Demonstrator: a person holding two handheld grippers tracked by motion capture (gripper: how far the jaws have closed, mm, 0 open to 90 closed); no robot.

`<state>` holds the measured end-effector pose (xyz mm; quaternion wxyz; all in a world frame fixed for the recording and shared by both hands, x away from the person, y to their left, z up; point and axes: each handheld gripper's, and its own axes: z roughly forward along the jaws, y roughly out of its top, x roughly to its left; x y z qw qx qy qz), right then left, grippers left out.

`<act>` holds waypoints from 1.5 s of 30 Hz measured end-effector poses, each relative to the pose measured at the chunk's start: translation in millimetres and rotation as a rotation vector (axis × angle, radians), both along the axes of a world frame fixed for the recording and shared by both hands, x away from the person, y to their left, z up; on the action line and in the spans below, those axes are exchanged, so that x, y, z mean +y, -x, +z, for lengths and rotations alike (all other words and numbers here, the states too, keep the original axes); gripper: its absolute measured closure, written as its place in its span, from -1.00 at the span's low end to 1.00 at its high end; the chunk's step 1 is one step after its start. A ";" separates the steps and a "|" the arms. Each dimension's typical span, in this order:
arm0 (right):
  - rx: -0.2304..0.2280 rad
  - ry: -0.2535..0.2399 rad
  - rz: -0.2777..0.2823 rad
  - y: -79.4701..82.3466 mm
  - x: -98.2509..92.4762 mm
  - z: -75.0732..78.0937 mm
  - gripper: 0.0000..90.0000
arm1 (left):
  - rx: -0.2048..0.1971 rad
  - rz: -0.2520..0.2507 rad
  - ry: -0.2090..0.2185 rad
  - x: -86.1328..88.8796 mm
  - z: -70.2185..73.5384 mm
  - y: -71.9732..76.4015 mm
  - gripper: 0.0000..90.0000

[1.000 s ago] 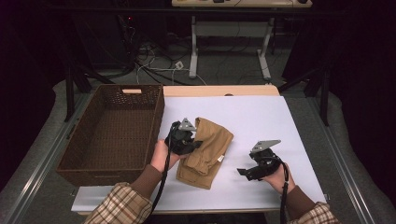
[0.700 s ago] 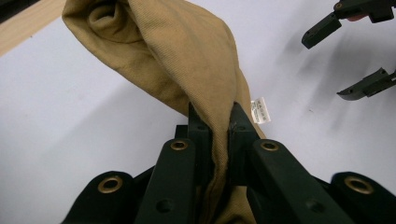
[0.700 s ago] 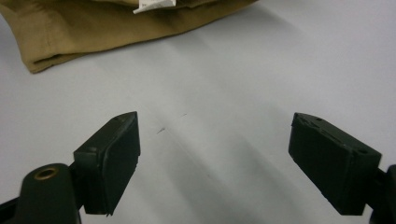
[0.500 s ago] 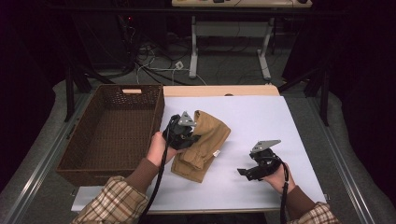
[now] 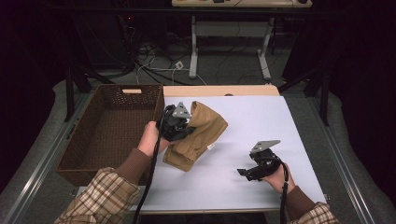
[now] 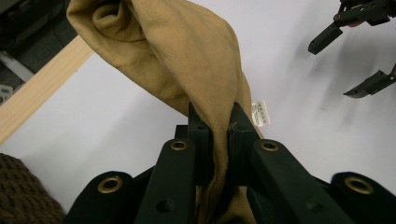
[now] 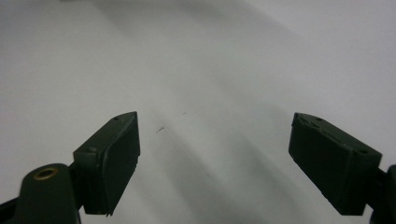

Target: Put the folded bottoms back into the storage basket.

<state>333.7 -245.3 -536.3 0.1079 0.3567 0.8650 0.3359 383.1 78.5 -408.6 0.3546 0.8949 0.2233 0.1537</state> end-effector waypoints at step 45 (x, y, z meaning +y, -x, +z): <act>0.006 0.003 -0.004 -1.5 -0.8 -2.7 -0.65 | -0.074 -0.091 -0.090 27.8 39.5 -34.4 0.86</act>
